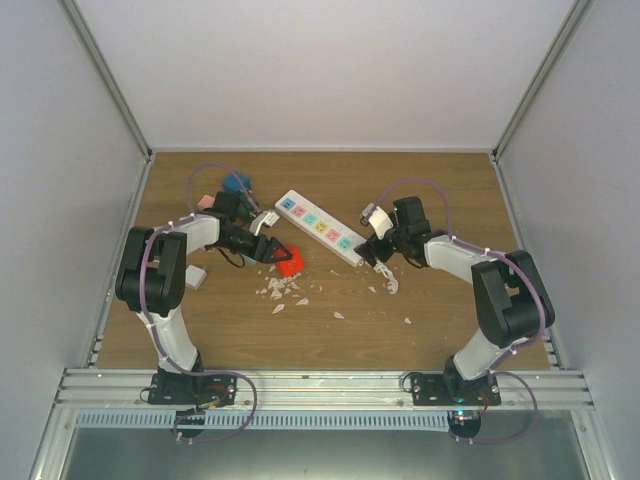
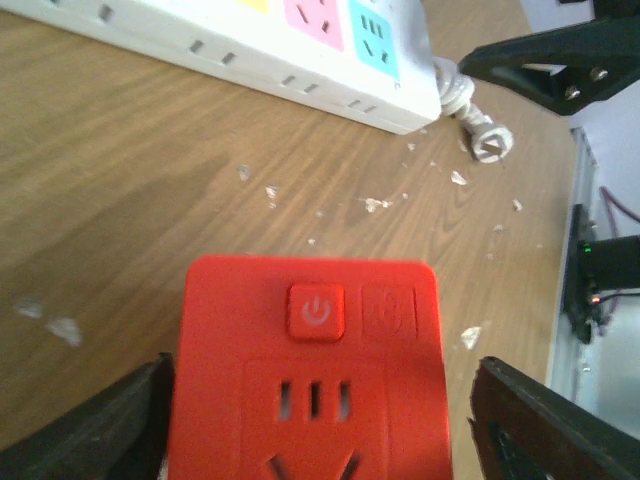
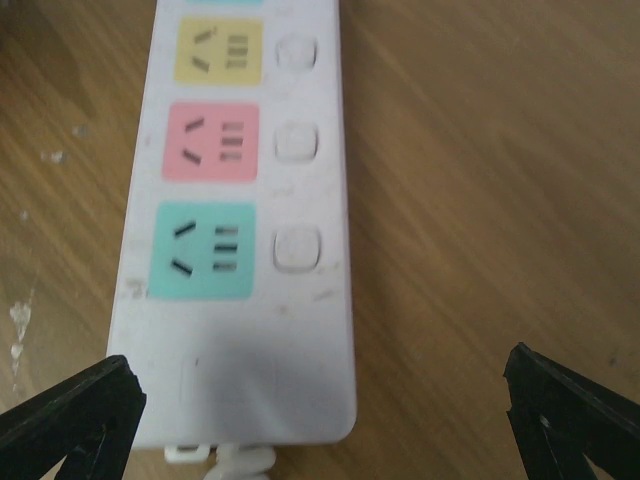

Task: Pull the plug off the socket

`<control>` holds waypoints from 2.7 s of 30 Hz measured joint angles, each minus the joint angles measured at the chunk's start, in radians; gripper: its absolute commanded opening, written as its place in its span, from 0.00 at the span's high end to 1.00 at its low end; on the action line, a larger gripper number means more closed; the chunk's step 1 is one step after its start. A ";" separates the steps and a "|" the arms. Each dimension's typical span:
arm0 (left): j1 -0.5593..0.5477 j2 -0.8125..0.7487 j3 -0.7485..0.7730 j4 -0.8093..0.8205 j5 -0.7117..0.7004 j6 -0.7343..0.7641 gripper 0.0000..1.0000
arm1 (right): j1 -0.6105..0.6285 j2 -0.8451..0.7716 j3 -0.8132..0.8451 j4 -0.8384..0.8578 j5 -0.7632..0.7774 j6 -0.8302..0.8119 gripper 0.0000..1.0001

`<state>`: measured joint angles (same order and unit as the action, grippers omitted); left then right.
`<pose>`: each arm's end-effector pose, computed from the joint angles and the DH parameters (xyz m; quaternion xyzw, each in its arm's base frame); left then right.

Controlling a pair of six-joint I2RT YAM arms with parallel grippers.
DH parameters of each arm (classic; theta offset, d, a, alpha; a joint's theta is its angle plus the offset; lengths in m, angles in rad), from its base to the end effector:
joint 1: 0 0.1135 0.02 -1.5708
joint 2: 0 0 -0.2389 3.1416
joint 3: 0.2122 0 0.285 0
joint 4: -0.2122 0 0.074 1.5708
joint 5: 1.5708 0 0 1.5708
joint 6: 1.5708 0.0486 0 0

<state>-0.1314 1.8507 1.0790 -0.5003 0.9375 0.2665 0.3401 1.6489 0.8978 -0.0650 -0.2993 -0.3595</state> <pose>0.3496 -0.0857 0.0936 0.2403 0.8515 -0.4368 0.1626 0.3400 0.1355 0.1177 -0.3666 0.8448 0.1351 0.3657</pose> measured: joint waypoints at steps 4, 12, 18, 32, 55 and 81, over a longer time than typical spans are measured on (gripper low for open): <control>0.021 0.000 0.002 0.016 -0.043 -0.019 0.01 | 0.045 0.010 0.056 -0.009 0.032 -0.003 0.00; 0.027 -0.033 0.005 0.026 -0.131 -0.019 0.01 | 0.161 0.132 0.208 -0.047 0.099 -0.003 0.00; 0.027 -0.145 0.008 0.024 -0.218 0.011 0.01 | 0.199 0.272 0.358 -0.088 0.135 -0.001 0.00; 0.029 -0.372 0.018 0.041 -0.382 0.071 0.01 | 0.175 0.403 0.453 -0.174 0.142 0.044 0.40; 0.038 -0.355 0.041 0.085 -0.494 0.055 0.01 | -0.231 -0.049 -0.106 -0.100 0.166 0.221 0.01; 0.386 -0.718 -0.207 0.038 -0.404 0.083 0.01 | -0.451 -0.642 -0.135 -0.100 -0.042 0.196 0.00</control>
<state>0.2546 1.1332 0.8719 -0.4622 0.5335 0.3492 -0.1112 1.0069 0.7631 -0.1646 -0.3416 -0.1635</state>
